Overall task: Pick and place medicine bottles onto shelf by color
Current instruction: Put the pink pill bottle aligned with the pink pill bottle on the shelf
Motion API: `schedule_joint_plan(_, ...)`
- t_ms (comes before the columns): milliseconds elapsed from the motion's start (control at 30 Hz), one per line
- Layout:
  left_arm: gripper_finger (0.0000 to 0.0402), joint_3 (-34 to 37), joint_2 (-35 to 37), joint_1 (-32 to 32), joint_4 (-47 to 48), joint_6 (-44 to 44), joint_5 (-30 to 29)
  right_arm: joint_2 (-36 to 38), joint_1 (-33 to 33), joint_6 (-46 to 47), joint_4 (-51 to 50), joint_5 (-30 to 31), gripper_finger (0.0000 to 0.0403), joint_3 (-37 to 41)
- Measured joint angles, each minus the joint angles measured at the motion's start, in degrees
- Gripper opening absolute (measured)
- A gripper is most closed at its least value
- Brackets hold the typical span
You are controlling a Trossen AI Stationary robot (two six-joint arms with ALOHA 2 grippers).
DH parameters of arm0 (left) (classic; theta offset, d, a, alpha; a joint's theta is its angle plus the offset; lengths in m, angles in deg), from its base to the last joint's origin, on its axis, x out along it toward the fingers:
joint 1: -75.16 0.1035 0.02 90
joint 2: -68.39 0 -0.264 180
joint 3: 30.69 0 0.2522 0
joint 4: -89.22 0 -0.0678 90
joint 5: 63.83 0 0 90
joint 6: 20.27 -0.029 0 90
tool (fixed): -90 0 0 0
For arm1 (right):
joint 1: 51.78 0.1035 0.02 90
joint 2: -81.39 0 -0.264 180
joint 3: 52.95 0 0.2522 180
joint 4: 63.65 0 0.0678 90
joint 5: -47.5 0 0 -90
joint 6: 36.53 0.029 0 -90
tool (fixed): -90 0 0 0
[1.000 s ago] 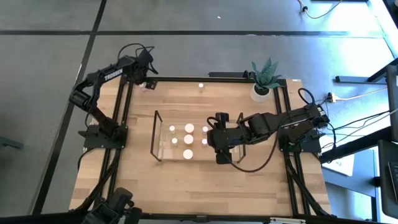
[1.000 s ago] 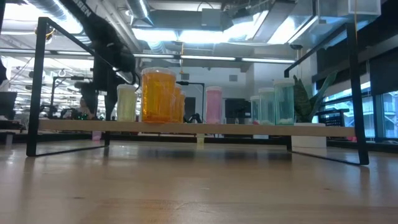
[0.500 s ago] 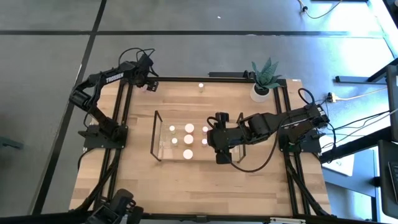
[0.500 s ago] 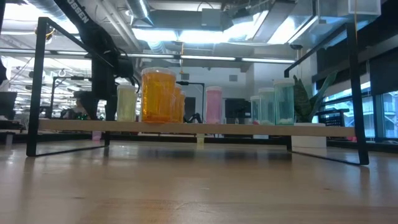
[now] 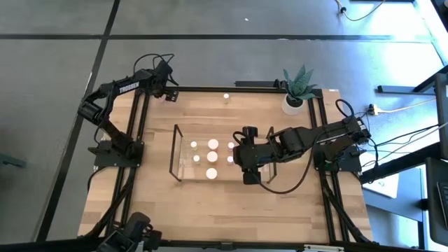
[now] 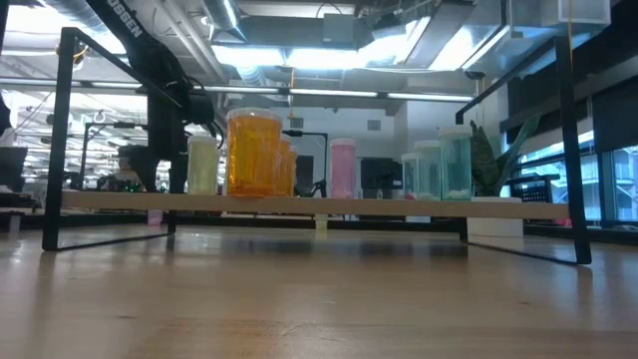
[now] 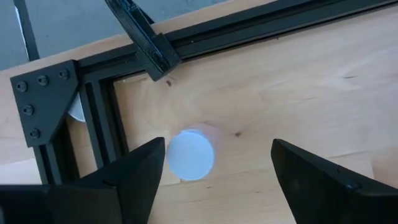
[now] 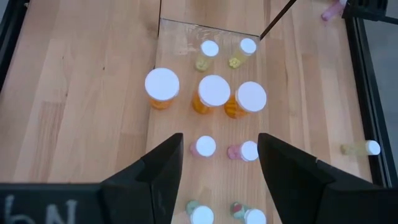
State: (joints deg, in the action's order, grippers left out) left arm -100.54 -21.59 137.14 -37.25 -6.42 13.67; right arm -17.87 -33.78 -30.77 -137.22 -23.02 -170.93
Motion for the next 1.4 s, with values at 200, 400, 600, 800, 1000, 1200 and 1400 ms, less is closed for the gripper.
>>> schedule_joint_plan(200,0.0286,0.00,0.00,0.49,-0.29,0.65,1.26,0.00,0.00,0.00,0.00,0.00,0.0209,0.00)
schedule_joint_plan(400,0.0286,0.00,0.00,0.66,-0.50,0.93,1.65,0.00,0.00,0.00,0.00,-0.01,0.0209,0.00)
schedule_joint_plan(600,0.0285,-0.02,0.00,0.68,-0.68,1.02,1.71,0.00,0.00,0.00,0.00,-0.02,0.0209,0.00)
schedule_joint_plan(800,0.0285,-2.51,-0.02,0.68,3.61,3.86,2.79,0.00,0.00,-0.32,-0.02,0.00,0.0209,0.00)
schedule_joint_plan(1000,0.0285,-3.64,-0.02,0.68,4.98,4.49,2.29,0.00,0.00,-0.37,-0.02,0.00,0.0209,0.00)
schedule_joint_plan(1200,0.0285,-3.63,-0.02,0.68,4.76,5.11,2.07,0.00,0.00,-0.46,-0.02,0.00,0.0209,0.00)
schedule_joint_plan(1400,0.0285,-3.62,-0.02,0.68,4.76,7.11,1.71,0.00,0.00,-0.48,-0.02,0.00,0.0209,0.00)
